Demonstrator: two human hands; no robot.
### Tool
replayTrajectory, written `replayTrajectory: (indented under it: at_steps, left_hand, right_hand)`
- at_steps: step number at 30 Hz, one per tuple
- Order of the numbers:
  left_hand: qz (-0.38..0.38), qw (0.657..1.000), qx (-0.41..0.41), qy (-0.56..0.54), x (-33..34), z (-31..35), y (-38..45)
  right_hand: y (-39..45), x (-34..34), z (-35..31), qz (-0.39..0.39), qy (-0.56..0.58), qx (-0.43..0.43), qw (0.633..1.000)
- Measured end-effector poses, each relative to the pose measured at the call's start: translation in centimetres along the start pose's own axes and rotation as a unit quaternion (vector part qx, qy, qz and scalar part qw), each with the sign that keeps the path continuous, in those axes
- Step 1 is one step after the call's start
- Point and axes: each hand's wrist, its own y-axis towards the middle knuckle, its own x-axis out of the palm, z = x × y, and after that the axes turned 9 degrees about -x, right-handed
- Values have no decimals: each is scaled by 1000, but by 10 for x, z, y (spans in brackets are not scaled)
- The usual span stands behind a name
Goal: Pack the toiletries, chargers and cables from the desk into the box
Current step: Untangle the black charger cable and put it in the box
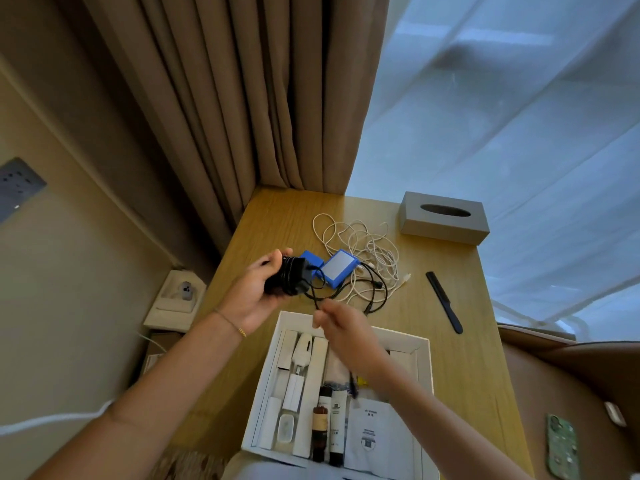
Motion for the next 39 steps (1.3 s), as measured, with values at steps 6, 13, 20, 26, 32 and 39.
replayTrajectory:
  at_steps: [6, 13, 20, 26, 32, 39]
  left_hand:
    - [219, 923, 153, 279, -2, -26, 4]
    - [22, 856, 98, 507, -5, -33, -2]
    - [-141, 955, -73, 250, -11, -42, -18]
    - [-127, 987, -99, 13, -9, -65, -15]
    - [-52, 995, -74, -32, -2, -77, -9]
    - [57, 993, 17, 104, 9, -92, -6]
  right_hand:
    - [-5, -1, -30, -116, -229, -74, 964]
    - [12, -58, -31, -36, -180, -112, 977]
    - [-1, -45, 17, 75, 149, -28, 986]
    - [-17, -17, 31, 164, 334, 37, 928]
    - [-24, -20, 32, 157, 438, 67, 882]
    - [-28, -12, 33, 200, 400, 105, 888]
